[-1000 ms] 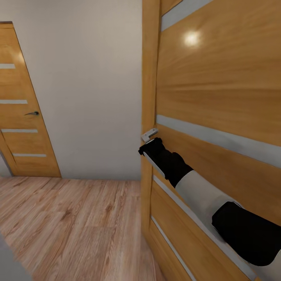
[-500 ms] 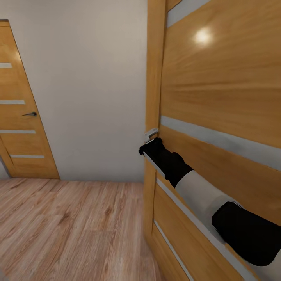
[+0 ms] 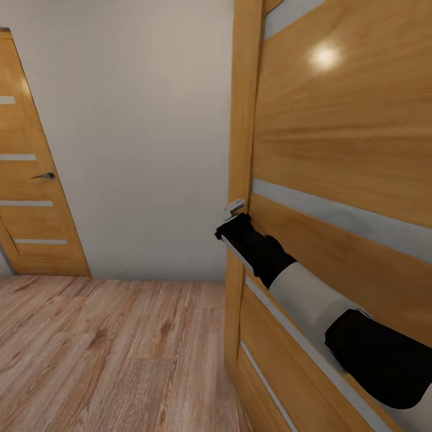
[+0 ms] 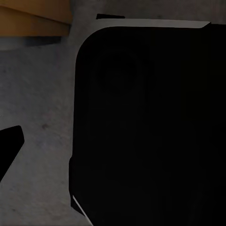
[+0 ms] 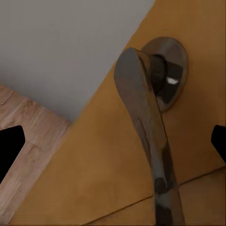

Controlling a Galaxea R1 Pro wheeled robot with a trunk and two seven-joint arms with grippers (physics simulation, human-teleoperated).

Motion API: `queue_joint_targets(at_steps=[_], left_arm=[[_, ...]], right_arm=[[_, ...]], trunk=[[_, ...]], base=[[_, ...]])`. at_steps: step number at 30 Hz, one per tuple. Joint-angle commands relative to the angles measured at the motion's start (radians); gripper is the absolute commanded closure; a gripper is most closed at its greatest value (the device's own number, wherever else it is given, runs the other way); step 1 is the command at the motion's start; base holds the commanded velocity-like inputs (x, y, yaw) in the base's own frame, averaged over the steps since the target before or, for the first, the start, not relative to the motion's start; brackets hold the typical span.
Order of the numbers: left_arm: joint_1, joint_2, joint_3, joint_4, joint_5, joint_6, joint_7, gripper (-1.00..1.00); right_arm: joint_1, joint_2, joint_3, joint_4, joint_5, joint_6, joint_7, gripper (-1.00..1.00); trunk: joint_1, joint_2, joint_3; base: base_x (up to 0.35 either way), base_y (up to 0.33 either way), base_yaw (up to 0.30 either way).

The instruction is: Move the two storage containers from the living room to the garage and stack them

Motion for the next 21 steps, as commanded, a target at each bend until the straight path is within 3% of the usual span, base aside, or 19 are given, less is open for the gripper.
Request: queue_joint_targets(at_steps=[1, 14, 21], left_arm=[[0.0, 0.0, -0.001, 0.0, 0.009, -0.002, 0.0, -1.0], [0.0, 0.0, -0.001, 0.0, 0.009, -0.002, 0.0, -1.0], [0.0, 0.0, -0.001, 0.0, 0.009, -0.002, 0.0, -1.0]], right_arm=[[-0.001, 0.0, 0.002, 0.008, 0.008, 0.007, -0.014, -1.0], [-0.002, 0.0, 0.002, 0.156, 0.011, -0.044, -0.019, -1.0], [-0.004, 0.0, -0.002, 0.177, 0.009, -0.052, -0.02, -1.0]], trunk=[[0.0, -0.001, -0.001], [0.0, -0.001, -0.001], [0.0, -0.001, -0.001]], base=[[0.0, 0.0, 0.0], [0.0, 0.0, 0.0], [0.0, 0.0, 0.0]])
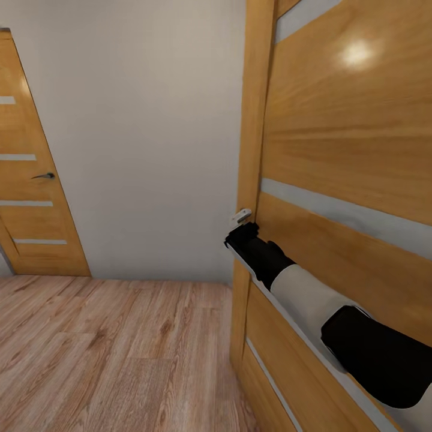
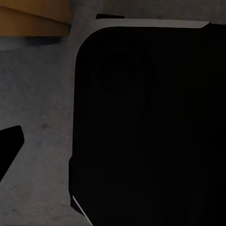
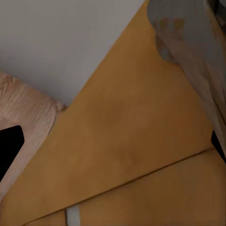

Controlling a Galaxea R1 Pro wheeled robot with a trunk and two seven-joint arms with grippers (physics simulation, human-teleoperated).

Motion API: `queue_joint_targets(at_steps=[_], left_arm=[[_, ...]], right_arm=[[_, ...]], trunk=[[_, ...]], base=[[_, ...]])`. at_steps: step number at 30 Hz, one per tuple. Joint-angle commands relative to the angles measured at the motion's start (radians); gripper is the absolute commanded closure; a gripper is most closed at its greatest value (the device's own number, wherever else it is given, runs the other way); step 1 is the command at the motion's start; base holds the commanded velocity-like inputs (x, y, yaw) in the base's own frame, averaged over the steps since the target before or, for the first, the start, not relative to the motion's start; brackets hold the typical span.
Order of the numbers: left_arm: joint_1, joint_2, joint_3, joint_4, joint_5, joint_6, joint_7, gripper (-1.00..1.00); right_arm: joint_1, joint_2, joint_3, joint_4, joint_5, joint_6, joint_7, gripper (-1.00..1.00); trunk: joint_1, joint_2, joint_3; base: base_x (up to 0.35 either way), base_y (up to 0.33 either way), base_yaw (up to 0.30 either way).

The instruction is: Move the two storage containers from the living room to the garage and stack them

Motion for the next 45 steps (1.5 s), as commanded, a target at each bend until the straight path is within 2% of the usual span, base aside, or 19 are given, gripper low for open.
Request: queue_joint_targets(at_steps=[1, 15, 22, 35, 45], left_arm=[[0.0, 0.0, -0.001, 0.0, 0.009, -0.002, 0.0, -1.0], [0.0, 0.0, -0.001, 0.0, 0.009, -0.002, 0.0, -1.0], [0.0, 0.0, -0.001, 0.0, 0.009, -0.002, 0.0, -1.0], [0.0, -0.001, -0.001, 0.0, 0.009, -0.002, 0.0, -1.0], [0.0, 0.0, -0.001, 0.0, 0.009, -0.002, 0.0, -1.0]], right_arm=[[-0.001, 0.0, 0.002, 0.017, -0.027, 0.001, -0.007, -1.0], [-0.01, 0.0, -0.008, 0.07, -0.027, -0.026, -0.025, -1.0], [-0.059, 0.0, -0.011, 0.167, -0.029, -0.071, -0.031, -1.0], [-0.087, 0.0, -0.027, 0.204, -0.033, -0.082, -0.031, -1.0], [-0.092, 0.0, -0.033, 0.196, -0.036, -0.08, -0.021, -1.0]], trunk=[[0.0, 0.0, -0.001], [0.0, 0.0, -0.001], [0.0, 0.0, -0.001], [0.0, 0.0, -0.001], [0.0, 0.0, -0.001]], base=[[0.0, 0.0, 0.0], [0.0, 0.0, 0.0], [0.0, 0.0, 0.0], [0.0, 0.0, 0.0], [0.0, 0.0, 0.0]])
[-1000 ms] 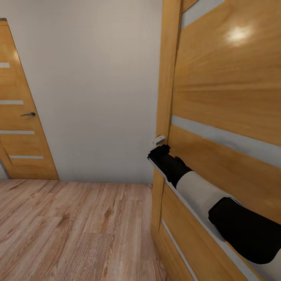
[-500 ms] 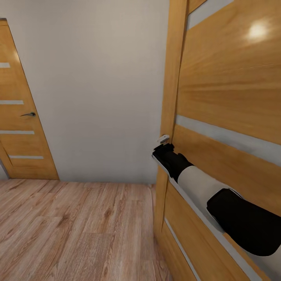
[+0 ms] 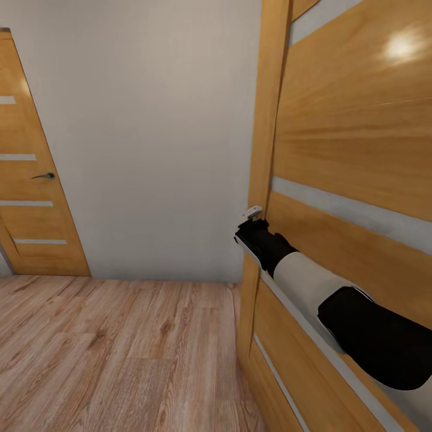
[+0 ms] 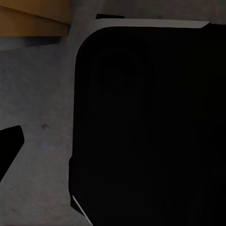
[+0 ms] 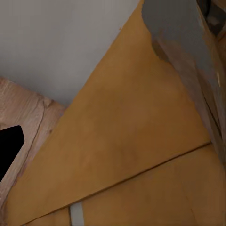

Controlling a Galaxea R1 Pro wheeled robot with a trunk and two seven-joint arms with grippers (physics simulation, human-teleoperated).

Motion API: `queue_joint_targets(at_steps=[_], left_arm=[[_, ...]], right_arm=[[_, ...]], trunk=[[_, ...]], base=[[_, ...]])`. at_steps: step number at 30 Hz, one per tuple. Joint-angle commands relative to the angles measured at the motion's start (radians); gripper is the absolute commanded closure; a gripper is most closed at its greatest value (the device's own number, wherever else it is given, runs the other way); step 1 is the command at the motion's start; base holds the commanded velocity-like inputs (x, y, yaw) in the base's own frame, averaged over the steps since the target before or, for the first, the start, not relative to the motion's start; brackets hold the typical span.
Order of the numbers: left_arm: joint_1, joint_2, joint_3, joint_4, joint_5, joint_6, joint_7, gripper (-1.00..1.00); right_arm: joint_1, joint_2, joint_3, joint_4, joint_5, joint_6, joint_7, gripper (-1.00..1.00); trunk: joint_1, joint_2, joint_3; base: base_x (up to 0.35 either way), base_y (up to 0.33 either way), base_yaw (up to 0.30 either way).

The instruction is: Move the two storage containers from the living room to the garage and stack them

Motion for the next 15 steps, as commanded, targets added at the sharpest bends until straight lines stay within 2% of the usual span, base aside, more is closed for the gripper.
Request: queue_joint_targets(at_steps=[1, 15], left_arm=[[0.0, 0.0, -0.001, 0.0, 0.009, -0.002, 0.0, -1.0], [0.0, 0.0, -0.001, 0.0, 0.009, -0.002, 0.0, -1.0]], right_arm=[[-0.001, 0.0, 0.006, 0.0, -0.011, 0.003, -0.007, -1.0], [-0.001, 0.0, 0.005, -0.001, -0.011, 0.013, -0.002, -1.0]], trunk=[[0.0, -0.001, -0.001], [0.0, -0.001, -0.001]], base=[[0.0, 0.0, 0.0], [0.0, 0.0, 0.0]])
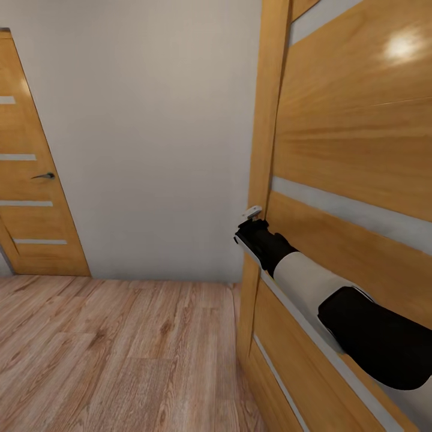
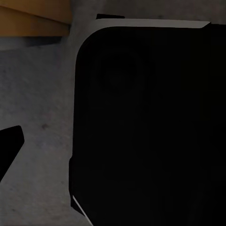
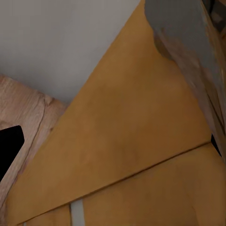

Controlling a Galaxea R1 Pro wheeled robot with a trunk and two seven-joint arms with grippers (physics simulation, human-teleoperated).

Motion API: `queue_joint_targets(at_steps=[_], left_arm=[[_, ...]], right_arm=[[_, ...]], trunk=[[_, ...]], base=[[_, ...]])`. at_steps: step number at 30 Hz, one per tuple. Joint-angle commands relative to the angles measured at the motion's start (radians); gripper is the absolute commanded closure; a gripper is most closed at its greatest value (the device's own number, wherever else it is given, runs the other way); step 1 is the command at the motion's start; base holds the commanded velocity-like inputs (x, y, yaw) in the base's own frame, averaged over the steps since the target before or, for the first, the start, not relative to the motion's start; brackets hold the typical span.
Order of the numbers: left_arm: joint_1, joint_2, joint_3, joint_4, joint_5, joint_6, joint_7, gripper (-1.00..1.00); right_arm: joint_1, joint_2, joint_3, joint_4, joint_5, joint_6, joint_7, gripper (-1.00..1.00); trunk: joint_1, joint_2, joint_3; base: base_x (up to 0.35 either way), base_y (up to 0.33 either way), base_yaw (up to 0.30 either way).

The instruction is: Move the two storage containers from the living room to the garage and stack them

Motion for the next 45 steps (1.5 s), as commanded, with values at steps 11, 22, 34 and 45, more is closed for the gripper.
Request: queue_joint_targets(at_steps=[11, 22, 34, 45], left_arm=[[0.0, 0.0, -0.001, 0.0, 0.009, -0.002, 0.0, -1.0], [0.0, 0.0, -0.001, 0.0, 0.009, -0.002, 0.0, -1.0], [0.0, 0.0, -0.001, 0.0, 0.009, -0.002, 0.0, -1.0], [0.0, 0.0, -0.001, 0.0, 0.009, -0.002, 0.0, -1.0]], right_arm=[[-0.001, 0.0, 0.006, 0.001, -0.013, 0.006, -0.007, -1.0], [-0.001, 0.0, 0.006, 0.001, -0.012, -0.004, -0.013, -1.0], [-0.001, -0.041, 0.006, 0.015, -0.011, -0.008, -0.024, -1.0], [-0.001, -0.083, 0.005, 0.015, -0.012, -0.007, -0.037, -1.0]], trunk=[[0.0, -0.001, -0.001], [0.0, -0.001, -0.001], [0.0, -0.001, -0.001], [0.0, -0.001, -0.001]], base=[[0.0, 0.0, 0.0], [0.0, 0.0, 0.0], [0.0, 0.0, 0.0], [0.0, 0.0, 0.0]])
